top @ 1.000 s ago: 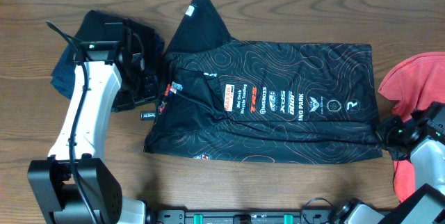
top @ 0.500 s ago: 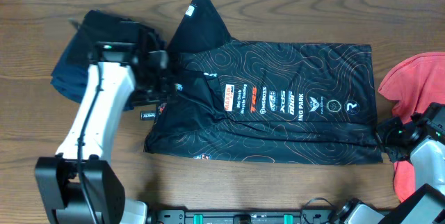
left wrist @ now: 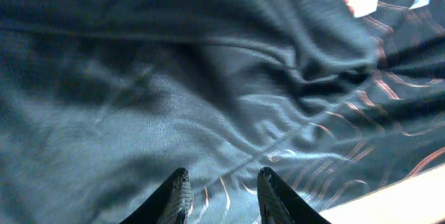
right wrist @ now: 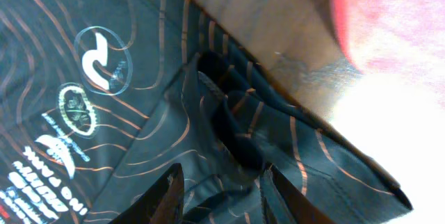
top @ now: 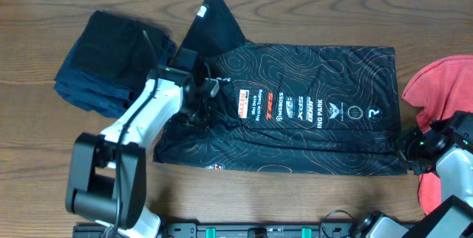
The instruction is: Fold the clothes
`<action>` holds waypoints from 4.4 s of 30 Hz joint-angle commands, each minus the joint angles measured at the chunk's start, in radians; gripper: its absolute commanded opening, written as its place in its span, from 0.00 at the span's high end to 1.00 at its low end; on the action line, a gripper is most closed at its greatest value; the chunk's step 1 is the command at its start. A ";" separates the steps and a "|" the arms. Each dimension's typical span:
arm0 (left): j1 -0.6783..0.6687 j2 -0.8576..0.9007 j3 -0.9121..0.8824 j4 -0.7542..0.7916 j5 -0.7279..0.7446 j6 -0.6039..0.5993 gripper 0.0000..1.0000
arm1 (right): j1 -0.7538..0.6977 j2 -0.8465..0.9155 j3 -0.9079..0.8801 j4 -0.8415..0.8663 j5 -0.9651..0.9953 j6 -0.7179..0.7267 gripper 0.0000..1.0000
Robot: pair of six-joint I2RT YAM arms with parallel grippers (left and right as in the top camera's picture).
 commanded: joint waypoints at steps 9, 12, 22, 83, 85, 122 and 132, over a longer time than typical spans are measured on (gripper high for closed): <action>0.002 0.038 -0.017 0.106 -0.063 0.013 0.65 | 0.014 -0.010 0.016 0.065 -0.006 0.085 0.99; 0.002 0.038 -0.017 0.109 -0.093 0.013 0.65 | 0.014 -0.010 0.016 0.104 -0.006 0.133 0.99; 0.002 0.038 -0.072 0.198 -0.148 0.013 0.65 | 0.014 -0.010 0.016 0.187 -0.006 0.243 0.99; 0.063 -0.040 -0.008 0.546 -0.177 -0.077 0.18 | 0.014 -0.010 -0.095 -0.057 0.159 0.047 0.75; 0.063 -0.025 -0.008 0.571 -0.117 -0.077 0.23 | 0.014 -0.010 -0.095 -0.057 0.159 0.047 0.75; 0.061 0.079 -0.002 0.701 0.106 -0.130 0.94 | 0.014 -0.010 -0.095 -0.011 0.159 0.047 0.71; 0.060 0.053 -0.003 0.689 0.090 -0.130 0.72 | 0.014 -0.010 -0.095 -0.007 0.159 0.047 0.71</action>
